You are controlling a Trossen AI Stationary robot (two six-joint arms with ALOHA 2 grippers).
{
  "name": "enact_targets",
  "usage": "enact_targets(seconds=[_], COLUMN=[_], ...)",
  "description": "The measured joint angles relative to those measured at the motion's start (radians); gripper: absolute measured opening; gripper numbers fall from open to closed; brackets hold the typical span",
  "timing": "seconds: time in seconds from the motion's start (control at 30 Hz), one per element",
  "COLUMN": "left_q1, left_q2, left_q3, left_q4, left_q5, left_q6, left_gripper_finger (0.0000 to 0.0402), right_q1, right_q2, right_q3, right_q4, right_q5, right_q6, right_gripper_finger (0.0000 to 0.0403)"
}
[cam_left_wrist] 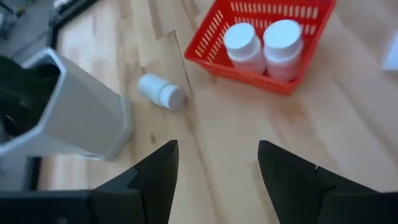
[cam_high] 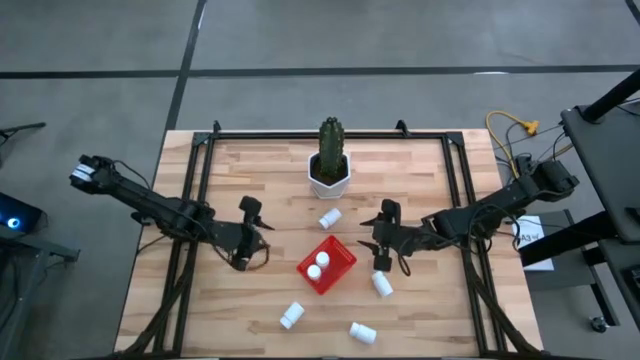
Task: Pick and place pill bottles into a basket
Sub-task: Put the white pill bottle into the red bin
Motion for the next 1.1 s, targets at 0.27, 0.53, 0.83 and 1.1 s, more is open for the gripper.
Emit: enact_targets(seconds=[0.27,0.53,0.83,1.1], left_q1=[0.118,0.151,0.149,0.149], left_q2=[0.03,0.033,0.039,0.051], left_q3=[0.006,0.005,0.006,0.006], left_q4=[0.02,0.022,0.096,0.109], left_q5=[-0.001,0.023,0.245,0.251], left_q6=[0.126,0.121,0.014,-0.011], left_gripper_finger=[0.0204,0.0204,0.0204,0.0204], right_q1=[0.0,0.0,0.0,0.0], right_q2=[-0.006,-0.006,-0.006,-0.006], right_q3=[0.0,0.0,0.0,0.0], right_q4=[0.007,0.012,0.013,0.014], right_q5=[0.0,0.0,-0.001,-0.002], right_q6=[0.004,0.002,0.004,0.004], right_gripper_finger=[0.0219,0.0219,0.0219,0.0219])
